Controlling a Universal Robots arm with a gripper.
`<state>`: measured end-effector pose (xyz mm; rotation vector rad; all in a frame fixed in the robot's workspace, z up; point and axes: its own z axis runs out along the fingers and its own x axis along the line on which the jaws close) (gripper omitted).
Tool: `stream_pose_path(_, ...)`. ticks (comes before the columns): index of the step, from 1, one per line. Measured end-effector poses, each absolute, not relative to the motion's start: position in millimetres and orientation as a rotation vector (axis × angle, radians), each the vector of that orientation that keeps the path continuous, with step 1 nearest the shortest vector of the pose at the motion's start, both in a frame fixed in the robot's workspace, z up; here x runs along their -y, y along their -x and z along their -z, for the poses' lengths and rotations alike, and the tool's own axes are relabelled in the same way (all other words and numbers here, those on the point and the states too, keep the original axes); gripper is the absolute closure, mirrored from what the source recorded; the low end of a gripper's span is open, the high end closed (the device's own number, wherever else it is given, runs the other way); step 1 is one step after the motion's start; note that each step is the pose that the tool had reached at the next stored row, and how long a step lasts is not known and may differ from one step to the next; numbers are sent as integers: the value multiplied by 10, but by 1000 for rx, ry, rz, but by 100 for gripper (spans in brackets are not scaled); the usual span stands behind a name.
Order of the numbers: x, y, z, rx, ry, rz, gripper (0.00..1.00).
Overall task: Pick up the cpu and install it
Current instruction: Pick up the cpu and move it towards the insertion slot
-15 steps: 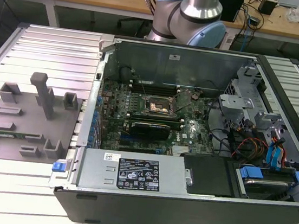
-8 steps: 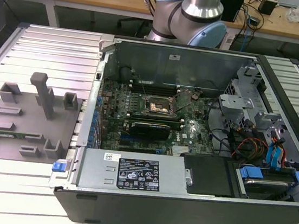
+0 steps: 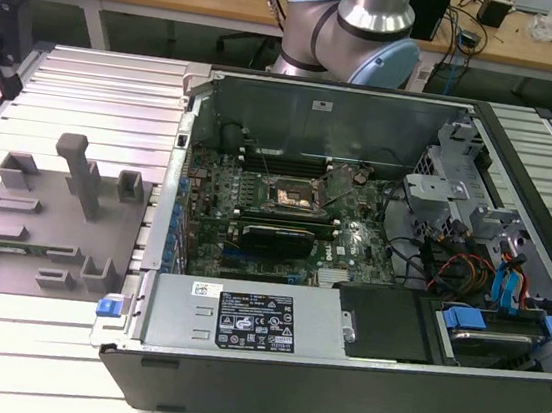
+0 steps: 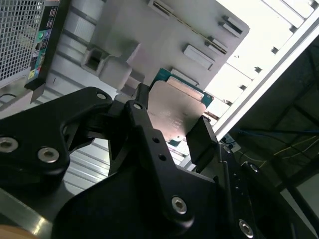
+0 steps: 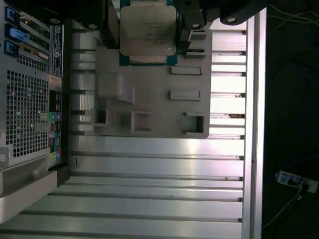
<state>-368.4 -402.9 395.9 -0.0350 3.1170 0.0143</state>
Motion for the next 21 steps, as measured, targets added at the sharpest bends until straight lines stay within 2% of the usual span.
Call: stream_pose_path(21,4029,3118,-3959,-3117,35,-14,45)
